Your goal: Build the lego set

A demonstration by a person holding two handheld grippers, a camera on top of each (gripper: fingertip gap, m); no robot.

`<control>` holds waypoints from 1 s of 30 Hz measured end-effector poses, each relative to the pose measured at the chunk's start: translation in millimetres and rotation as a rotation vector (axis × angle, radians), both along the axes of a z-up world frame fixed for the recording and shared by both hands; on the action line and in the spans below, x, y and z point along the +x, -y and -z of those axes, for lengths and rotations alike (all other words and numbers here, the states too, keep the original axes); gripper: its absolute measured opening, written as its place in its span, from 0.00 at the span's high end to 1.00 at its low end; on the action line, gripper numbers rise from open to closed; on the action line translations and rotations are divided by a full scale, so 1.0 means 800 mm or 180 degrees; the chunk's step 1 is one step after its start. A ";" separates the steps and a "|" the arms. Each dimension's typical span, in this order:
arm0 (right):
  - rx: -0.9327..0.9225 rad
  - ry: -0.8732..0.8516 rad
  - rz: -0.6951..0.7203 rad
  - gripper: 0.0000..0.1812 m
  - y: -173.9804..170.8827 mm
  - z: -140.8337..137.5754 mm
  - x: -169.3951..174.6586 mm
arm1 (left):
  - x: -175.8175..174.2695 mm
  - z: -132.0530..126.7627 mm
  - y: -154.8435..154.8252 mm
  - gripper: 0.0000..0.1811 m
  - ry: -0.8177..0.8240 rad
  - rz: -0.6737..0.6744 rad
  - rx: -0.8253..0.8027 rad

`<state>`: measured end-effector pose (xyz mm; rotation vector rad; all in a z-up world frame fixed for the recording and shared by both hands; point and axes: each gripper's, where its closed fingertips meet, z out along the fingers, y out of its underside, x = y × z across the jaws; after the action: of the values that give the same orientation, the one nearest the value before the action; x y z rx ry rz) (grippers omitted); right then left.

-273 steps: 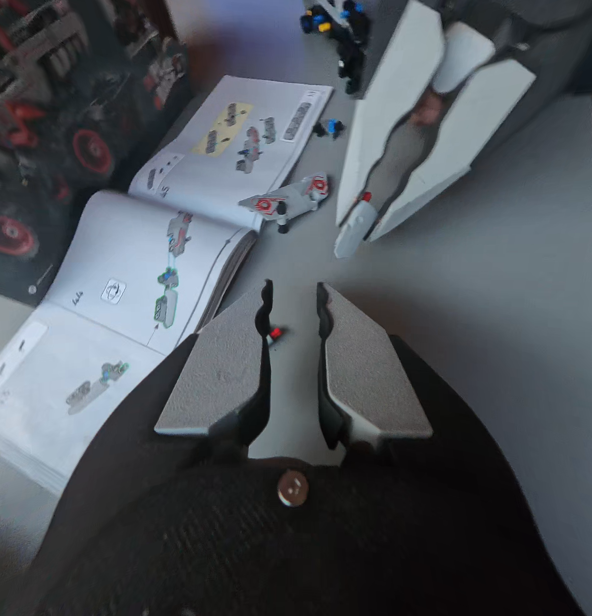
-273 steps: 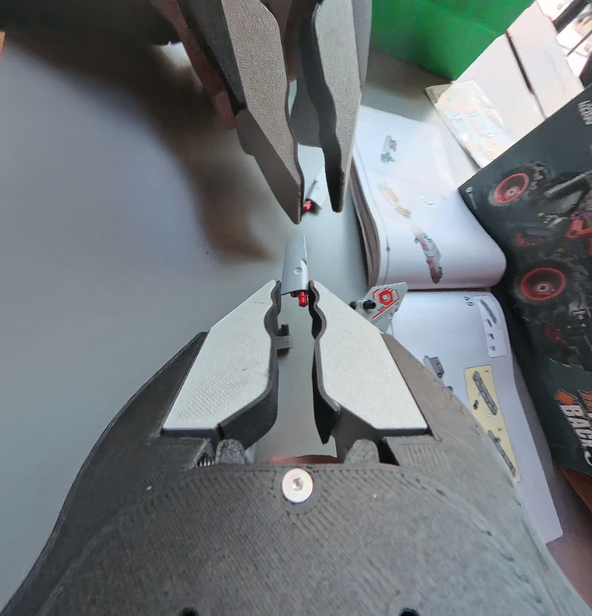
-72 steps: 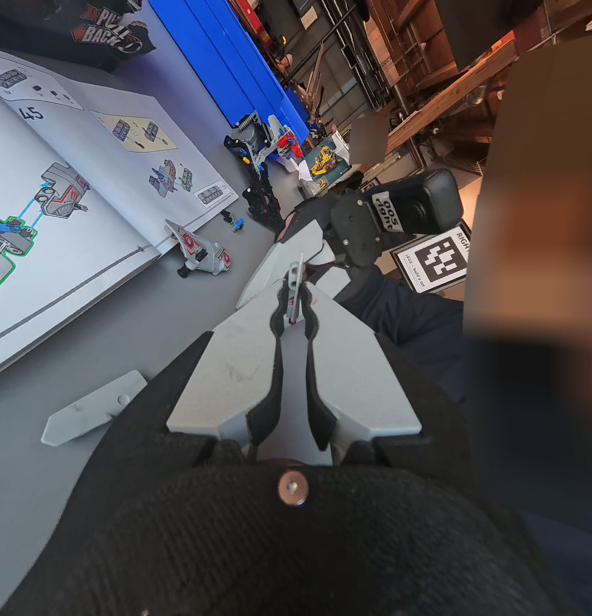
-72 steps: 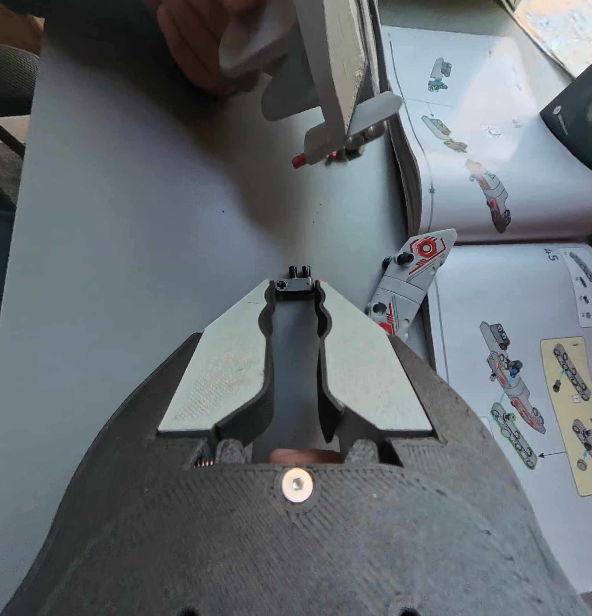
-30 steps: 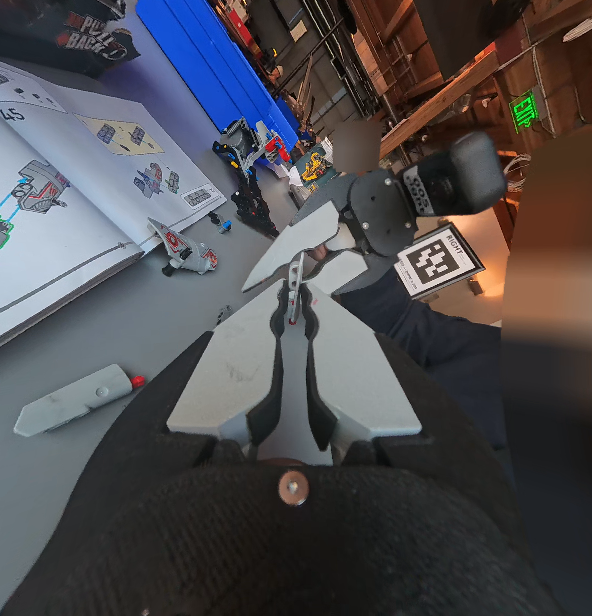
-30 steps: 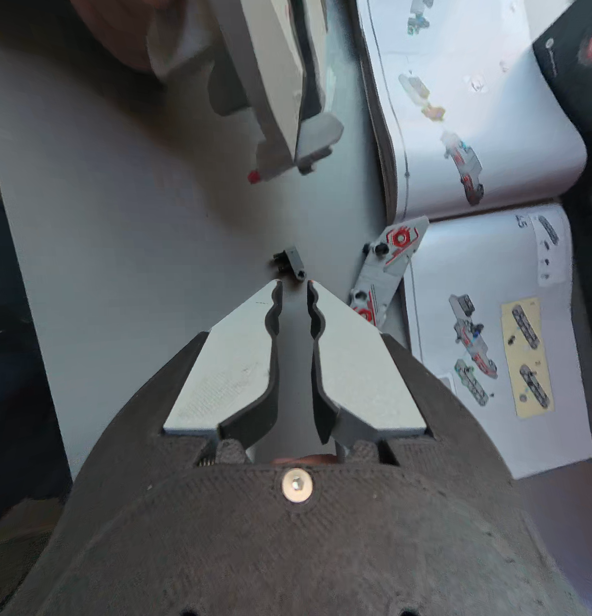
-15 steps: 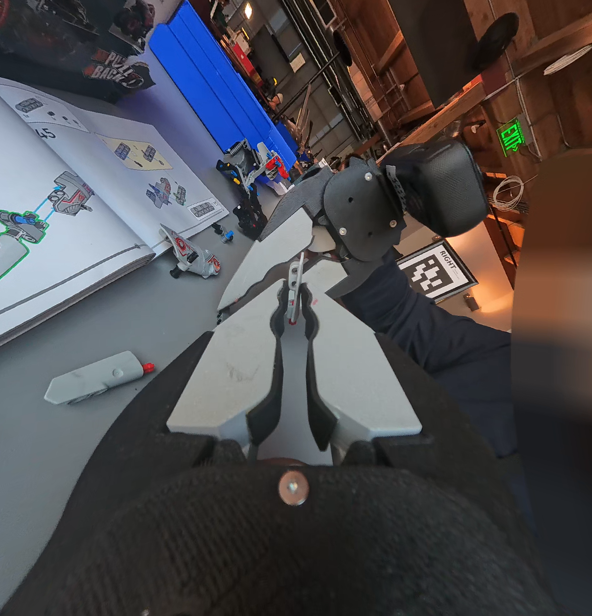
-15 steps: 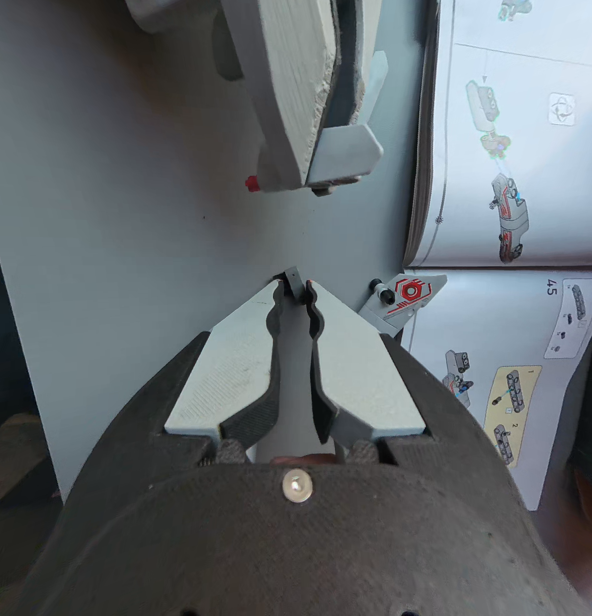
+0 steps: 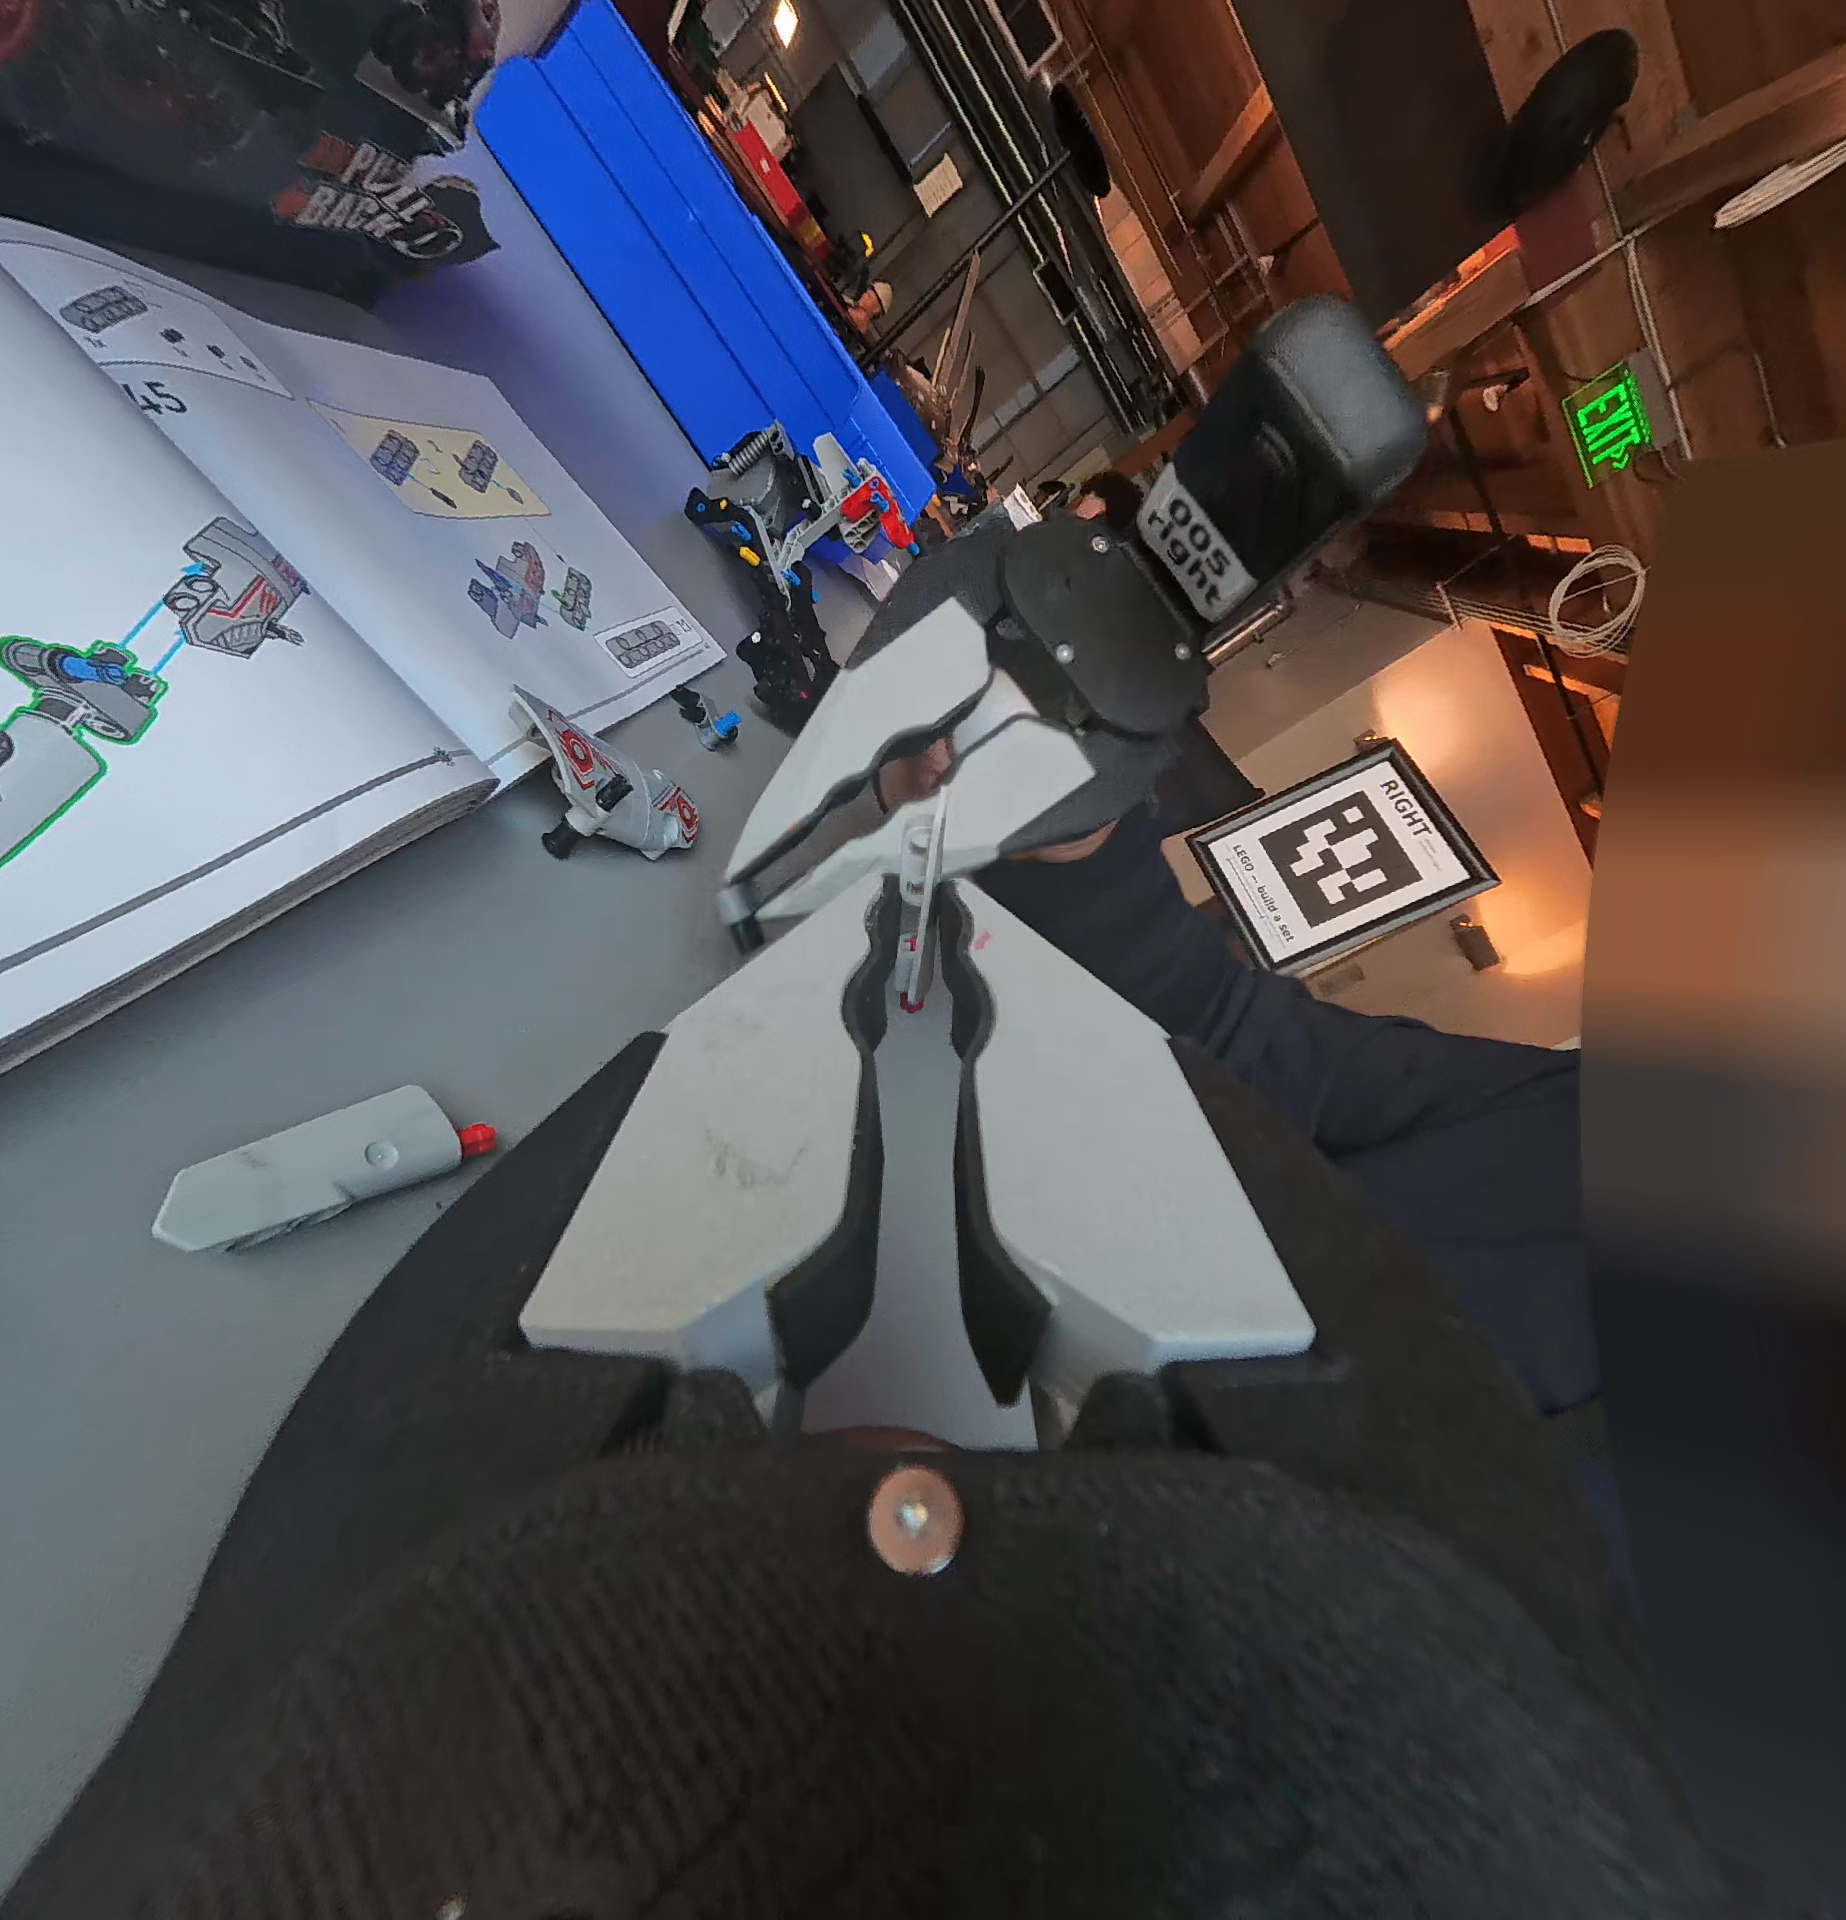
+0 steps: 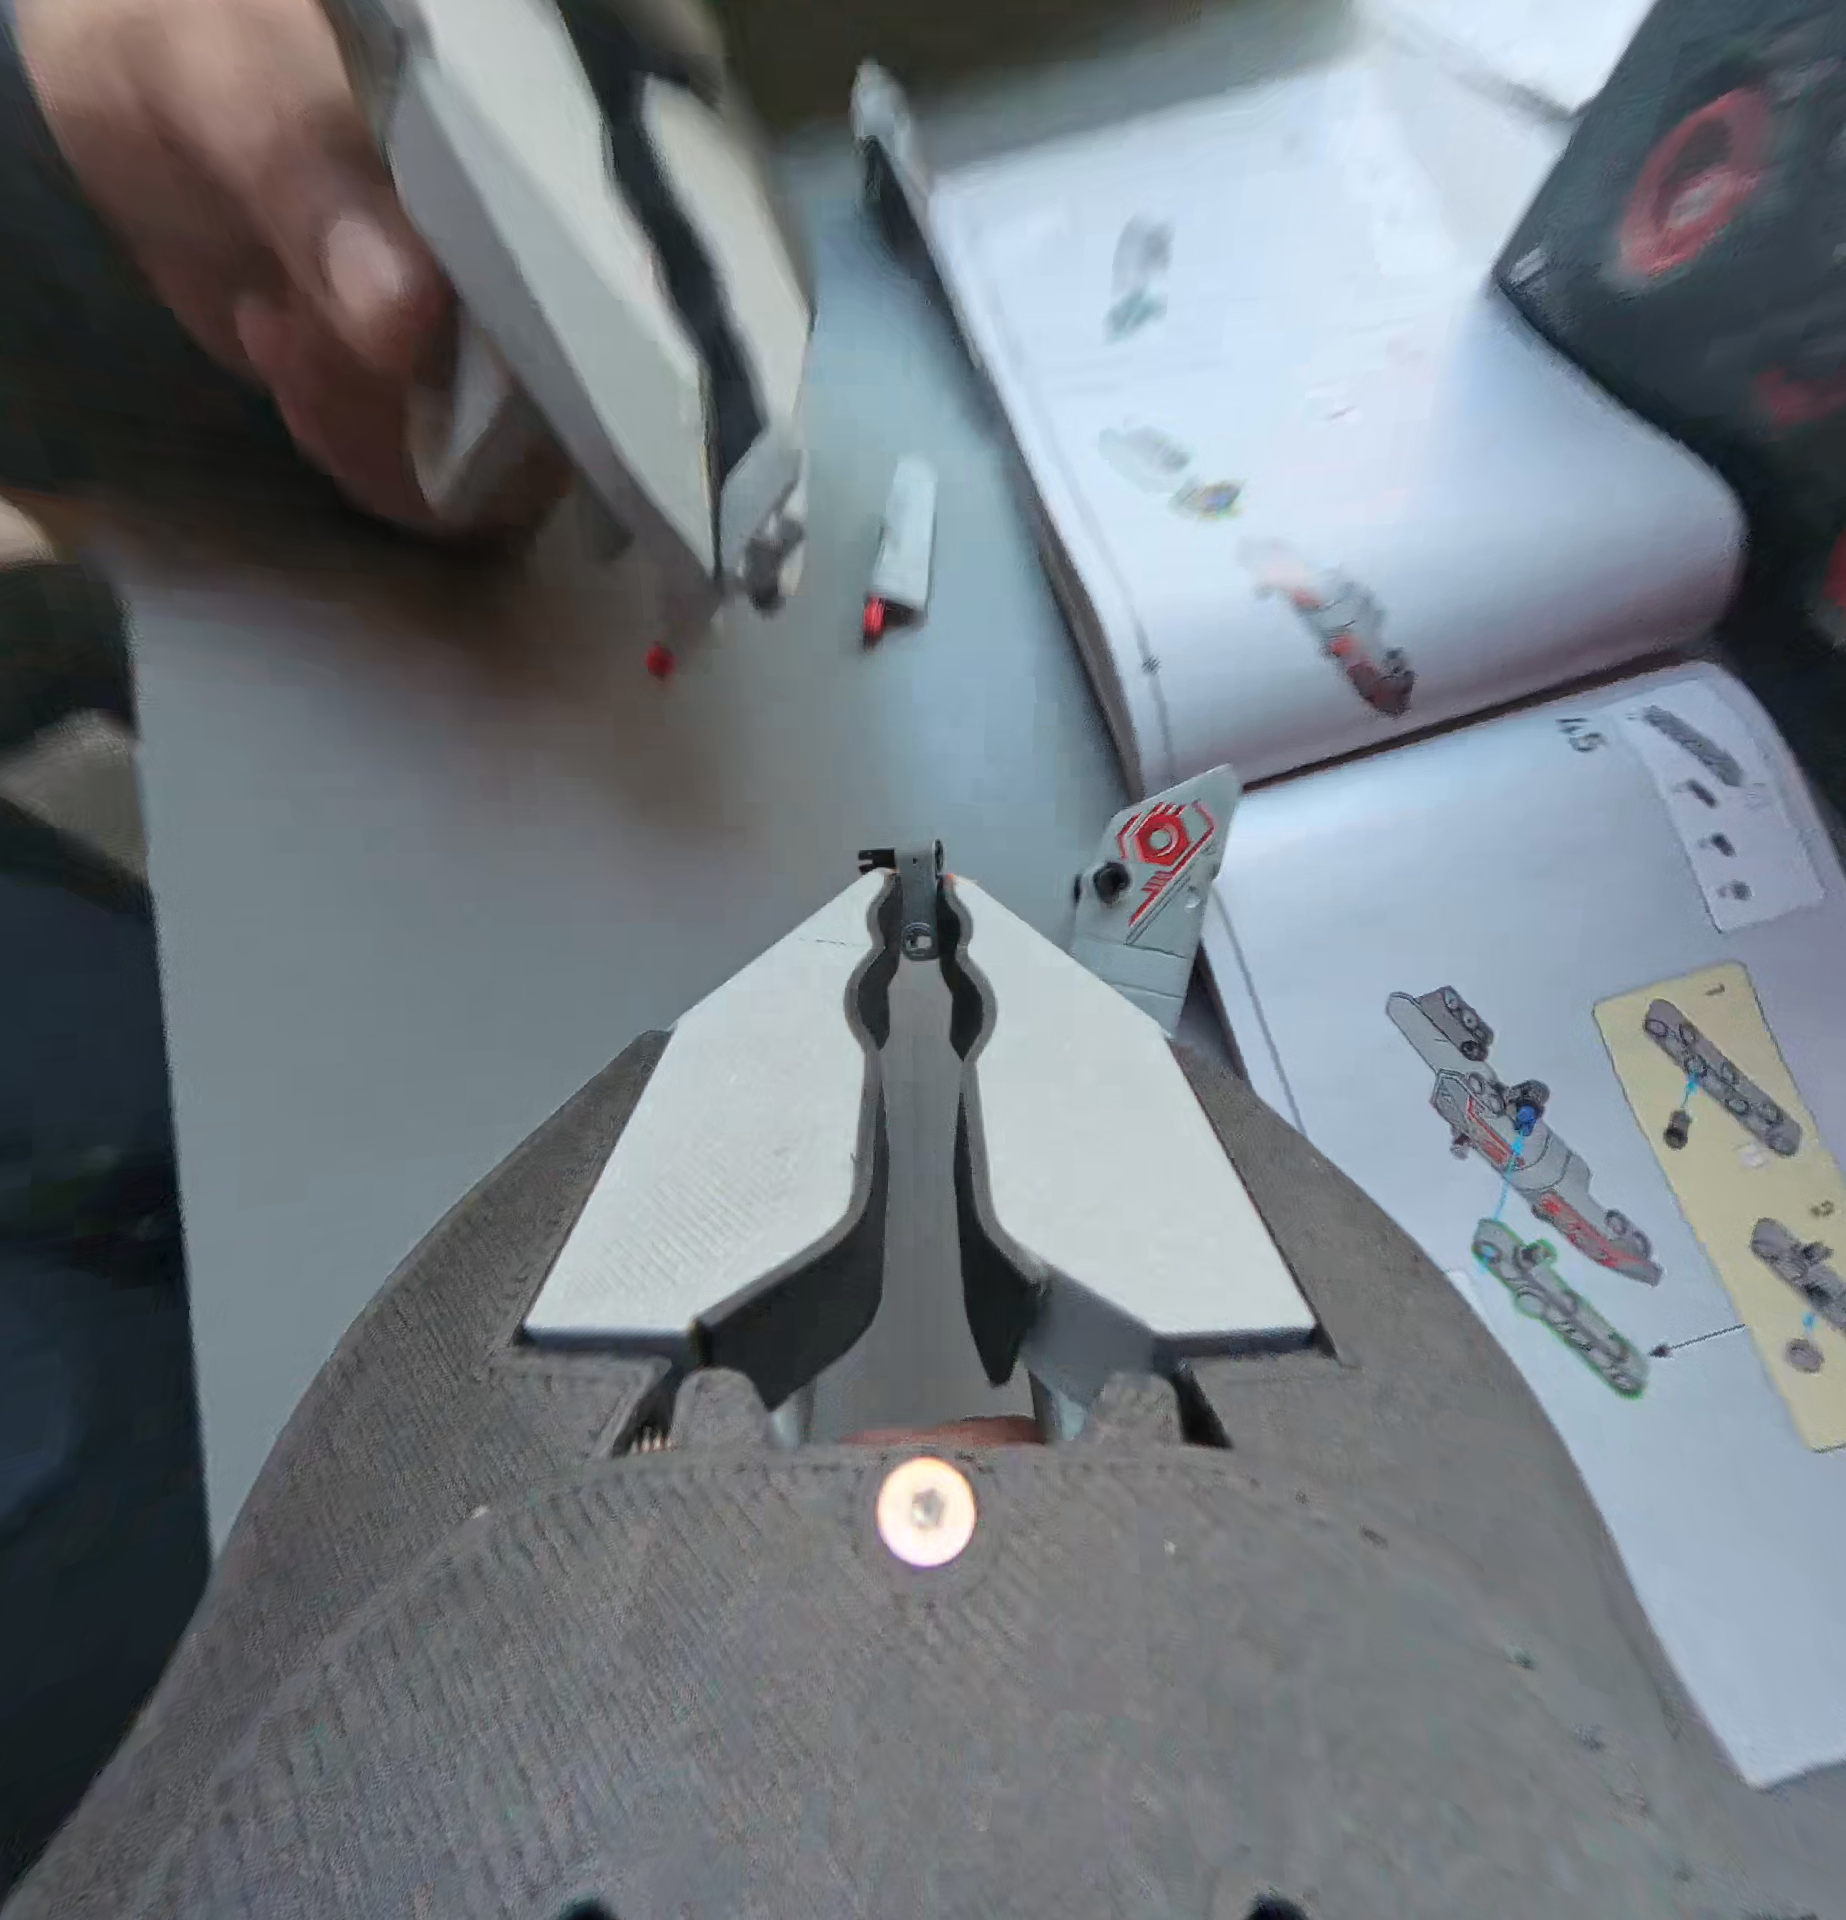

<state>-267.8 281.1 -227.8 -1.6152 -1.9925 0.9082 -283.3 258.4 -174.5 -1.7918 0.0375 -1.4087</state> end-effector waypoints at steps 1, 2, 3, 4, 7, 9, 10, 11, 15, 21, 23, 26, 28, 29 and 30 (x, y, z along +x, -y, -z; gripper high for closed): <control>-0.0197 -0.0215 0.0140 0.98 -0.001 -0.012 -0.003 | 0.001 -0.001 0.000 0.98 0.0012 0.0004 0.0010; -0.0399 -0.0424 0.0280 0.98 -0.002 -0.025 -0.005 | 0.002 -0.003 -0.001 0.98 0.0038 -0.0003 0.0046; -0.0580 -0.0627 0.0409 0.98 -0.004 -0.038 -0.008 | 0.003 -0.005 -0.002 0.98 0.0059 -0.0025 0.0079; -0.0728 -0.0814 0.0523 0.98 -0.006 -0.049 -0.010 | 0.003 -0.003 -0.004 0.98 0.0032 -0.0040 0.0069; -0.1067 -0.1155 0.0752 0.98 -0.010 -0.066 -0.017 | 0.007 -0.005 -0.008 0.98 -0.0011 -0.0105 0.0155; -0.1176 -0.1293 0.0851 0.98 -0.012 -0.072 -0.022 | 0.005 -0.006 -0.014 0.98 0.0001 -0.0211 0.0174; -0.1198 -0.1343 0.0884 0.98 -0.013 -0.075 -0.023 | 0.002 -0.006 -0.018 0.98 -0.0005 -0.0299 0.0176; -0.1181 -0.1351 0.0925 0.98 -0.014 -0.075 -0.024 | 0.000 -0.009 -0.022 0.98 0.0018 -0.0383 0.0216; -0.1166 -0.1387 0.1046 0.98 -0.019 -0.074 -0.025 | 0.008 -0.014 -0.031 0.98 0.0111 -0.0502 0.0280; -0.1328 -0.1483 0.1129 0.98 -0.028 -0.078 -0.018 | 0.014 -0.013 -0.039 0.98 0.0129 -0.0496 0.0256; -0.1252 -0.1375 0.1150 0.98 -0.032 -0.070 -0.014 | 0.011 -0.010 -0.041 0.98 0.0102 -0.0533 0.0199; -0.1049 -0.1100 0.1173 0.98 -0.037 -0.049 -0.002 | 0.008 -0.006 -0.042 0.98 -0.0012 -0.0594 0.0174; -0.1016 -0.0793 0.1139 0.98 -0.029 -0.032 0.013 | 0.009 0.000 -0.043 0.98 -0.0074 -0.0587 0.0090; -0.1052 -0.0686 0.1080 0.98 -0.018 -0.029 0.025 | 0.013 0.003 -0.042 0.98 -0.0117 -0.0544 0.0050; -0.1002 -0.0599 0.1068 0.98 -0.010 -0.029 0.040 | 0.016 0.004 -0.041 0.98 -0.0159 -0.0510 0.0042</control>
<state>-235.9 288.8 -204.8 -1.8781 -1.4490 1.2289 -270.4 291.0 -178.1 -1.7778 -0.0689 -1.2477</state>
